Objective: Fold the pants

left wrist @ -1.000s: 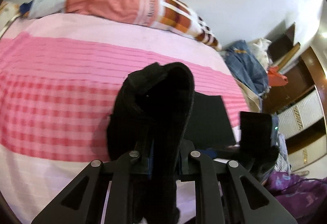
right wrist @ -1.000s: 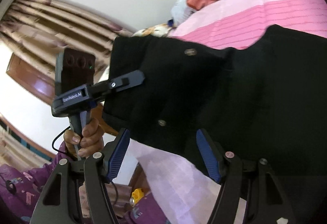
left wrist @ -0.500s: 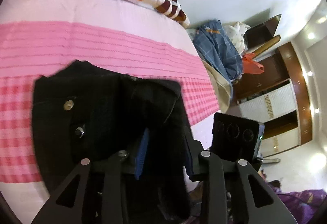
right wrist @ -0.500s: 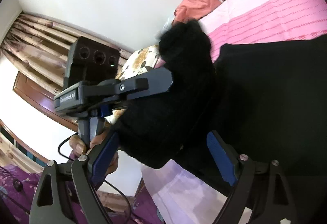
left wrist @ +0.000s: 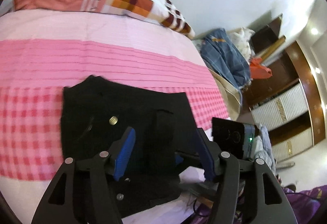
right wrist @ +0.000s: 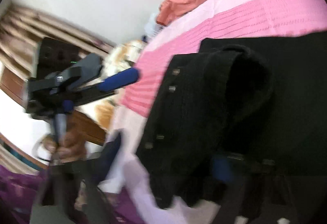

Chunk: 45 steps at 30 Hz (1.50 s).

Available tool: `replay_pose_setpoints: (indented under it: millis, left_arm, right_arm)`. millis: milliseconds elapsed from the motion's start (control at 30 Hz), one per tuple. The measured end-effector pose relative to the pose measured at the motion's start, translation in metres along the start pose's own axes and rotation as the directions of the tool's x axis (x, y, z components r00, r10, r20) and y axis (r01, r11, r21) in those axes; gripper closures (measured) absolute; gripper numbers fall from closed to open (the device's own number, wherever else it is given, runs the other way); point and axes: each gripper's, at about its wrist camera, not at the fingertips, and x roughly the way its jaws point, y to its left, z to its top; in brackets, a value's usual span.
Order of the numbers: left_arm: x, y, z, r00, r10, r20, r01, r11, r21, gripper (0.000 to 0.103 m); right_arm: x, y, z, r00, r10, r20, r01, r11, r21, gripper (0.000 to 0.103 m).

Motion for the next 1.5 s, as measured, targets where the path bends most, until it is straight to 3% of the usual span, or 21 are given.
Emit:
replay_pose_setpoints:
  millis: [100, 333, 400, 667, 900, 1200, 1500]
  left_arm:
    - [-0.01, 0.019, -0.015, 0.999, 0.027, 0.026, -0.026, 0.998, -0.058, 0.042]
    - [-0.029, 0.06, -0.036, 0.993, 0.105, 0.057, -0.092, 0.976, -0.2, 0.042]
    - [-0.029, 0.066, -0.04, 0.992, 0.114, 0.058, -0.099, 0.97, -0.223, 0.042]
    - [0.0, 0.035, -0.045, 0.976, 0.218, 0.025, -0.216, 0.974, -0.074, 0.041]
    - [0.035, 0.015, -0.05, 0.969, 0.245, -0.043, -0.244, 0.97, 0.016, 0.041]
    - [0.055, 0.016, -0.056, 0.961, 0.264, -0.081, -0.262, 0.965, 0.035, 0.041]
    - [0.058, 0.016, -0.051, 0.945, 0.323, -0.042, -0.321, 0.946, 0.052, 0.041]
  right_arm:
    - [-0.003, -0.008, 0.003, 1.0, -0.014, 0.002, 0.014, 1.0, 0.024, 0.087]
    - [-0.045, -0.023, 0.014, 0.995, 0.06, 0.078, -0.068, 0.992, 0.103, 0.089]
    - [-0.065, -0.035, 0.017, 0.994, 0.032, 0.109, -0.044, 0.993, 0.112, 0.089]
    - [-0.119, -0.098, 0.005, 0.98, -0.041, 0.193, -0.012, 0.964, 0.265, 0.09]
    - [-0.131, -0.107, -0.005, 0.974, -0.046, 0.221, -0.021, 0.957, 0.291, 0.091]
    - [-0.141, -0.131, -0.017, 0.971, -0.041, 0.235, -0.046, 0.934, 0.354, 0.091]
    - [-0.149, -0.133, -0.021, 0.968, -0.064, 0.241, -0.025, 0.937, 0.35, 0.093]
